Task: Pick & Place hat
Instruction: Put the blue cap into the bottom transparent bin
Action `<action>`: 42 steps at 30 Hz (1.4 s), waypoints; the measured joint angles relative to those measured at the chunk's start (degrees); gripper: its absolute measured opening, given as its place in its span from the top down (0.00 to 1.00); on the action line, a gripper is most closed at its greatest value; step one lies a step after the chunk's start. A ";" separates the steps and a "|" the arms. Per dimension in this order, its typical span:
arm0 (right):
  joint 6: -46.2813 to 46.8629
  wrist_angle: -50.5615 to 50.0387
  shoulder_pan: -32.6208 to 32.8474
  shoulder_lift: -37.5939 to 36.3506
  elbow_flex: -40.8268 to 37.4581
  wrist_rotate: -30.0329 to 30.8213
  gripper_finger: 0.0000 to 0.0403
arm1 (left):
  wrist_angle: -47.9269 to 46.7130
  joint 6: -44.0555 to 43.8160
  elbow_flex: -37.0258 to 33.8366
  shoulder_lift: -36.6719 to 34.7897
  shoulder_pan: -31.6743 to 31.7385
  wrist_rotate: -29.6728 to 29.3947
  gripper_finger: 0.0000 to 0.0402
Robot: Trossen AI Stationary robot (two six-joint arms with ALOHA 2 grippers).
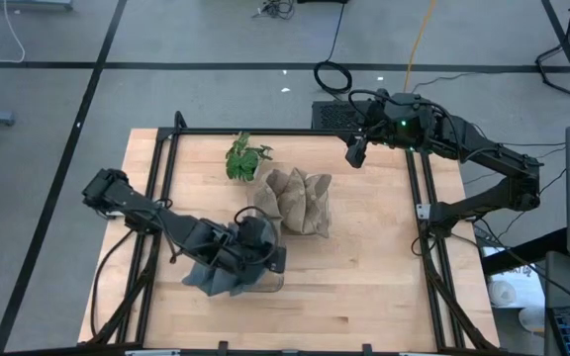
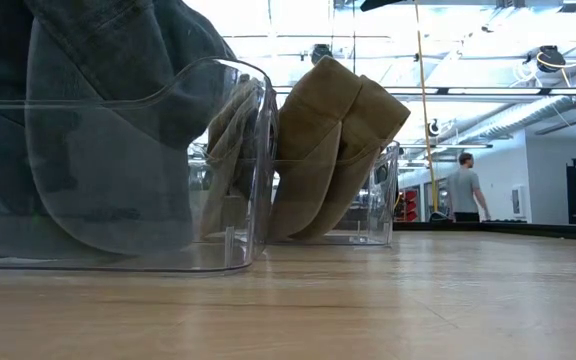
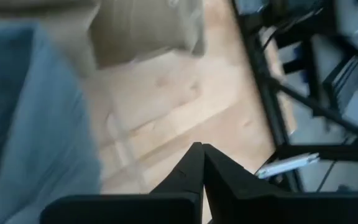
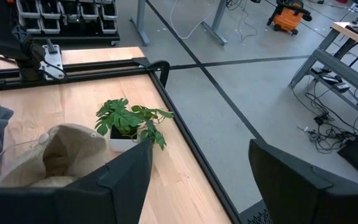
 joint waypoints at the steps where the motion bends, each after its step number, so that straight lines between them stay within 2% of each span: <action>1: 0.00 0.00 0.00 0.00 0.00 0.01 0.37 | -1.04 -0.58 0.00 0.02 -0.25 0.88 0.98; 8: 0.00 0.02 0.00 0.02 0.00 0.07 0.37 | -12.42 -9.59 0.00 0.00 -1.62 3.49 0.99; 12: 0.00 0.02 0.00 0.02 0.00 0.09 0.37 | -19.85 -15.29 0.00 0.01 -3.61 7.19 0.99; 18: 0.39 0.04 0.00 0.02 0.00 0.11 0.37 | -27.01 -22.87 0.00 -0.32 -5.90 6.11 1.00; 24: 1.12 0.04 0.00 0.04 0.00 0.11 0.37 | -34.31 -29.54 0.02 -0.72 -8.02 9.25 1.00; 29: 1.95 1.26 0.00 0.02 -1.54 0.13 0.37 | -37.51 -30.53 0.01 -0.72 -8.10 9.15 1.00; 38: 1.97 3.64 0.00 0.07 -9.19 0.04 0.37 | -36.39 -30.99 -4.28 -0.53 -7.74 10.28 1.00; 42: 1.93 5.95 0.00 0.08 -10.90 0.07 0.37 | -36.61 -28.43 -3.63 -2.50 -7.71 6.70 0.98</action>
